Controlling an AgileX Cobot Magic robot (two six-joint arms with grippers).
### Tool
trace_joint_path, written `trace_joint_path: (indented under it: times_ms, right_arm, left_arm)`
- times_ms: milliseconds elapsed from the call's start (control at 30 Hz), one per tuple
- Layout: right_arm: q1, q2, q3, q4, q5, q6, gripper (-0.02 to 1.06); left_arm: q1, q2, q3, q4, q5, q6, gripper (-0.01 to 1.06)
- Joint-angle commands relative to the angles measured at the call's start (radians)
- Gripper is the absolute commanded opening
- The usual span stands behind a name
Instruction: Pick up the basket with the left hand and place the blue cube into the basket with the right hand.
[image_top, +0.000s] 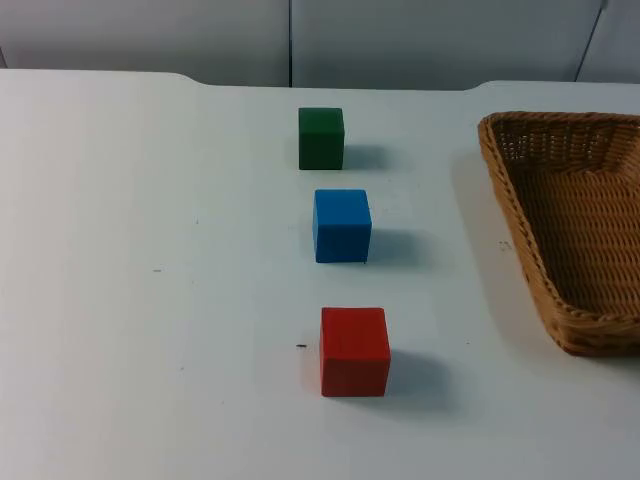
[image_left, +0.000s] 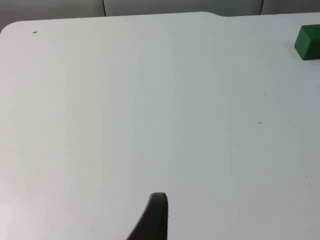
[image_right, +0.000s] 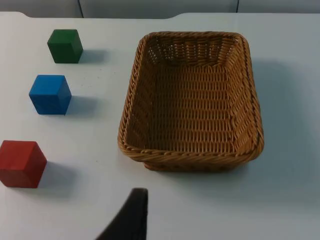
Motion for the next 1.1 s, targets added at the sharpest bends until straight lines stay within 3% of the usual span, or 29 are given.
trace_joint_path:
  times_ms: [0, 367, 667, 833, 1067]
  right_arm:
    - [0.001, -0.001, 0.006, 0.000, -0.010, 0.000, 1.05]
    - [0.001, -0.001, 0.006, 0.000, -0.010, 0.002, 1.04]
    - [0.001, -0.001, 0.006, 0.000, -0.010, 0.002, 1.04]
    - [0.001, -0.001, 0.006, 0.000, -0.010, 0.002, 1.04]
    - [0.001, -0.001, 0.009, -0.004, -0.010, 0.006, 1.04]
  left_arm:
    - [-0.007, -0.005, -0.010, -0.002, -0.010, 0.001, 0.84]
    - [-0.007, 0.077, -0.160, -0.006, -0.035, 0.001, 0.84]
    - [-0.007, 0.237, -0.259, -0.026, -0.144, 0.001, 0.84]
    - [-0.007, 0.368, -0.314, -0.076, -0.188, 0.013, 0.84]
    - [-0.007, 0.549, -0.386, -0.252, -0.250, 0.147, 0.84]
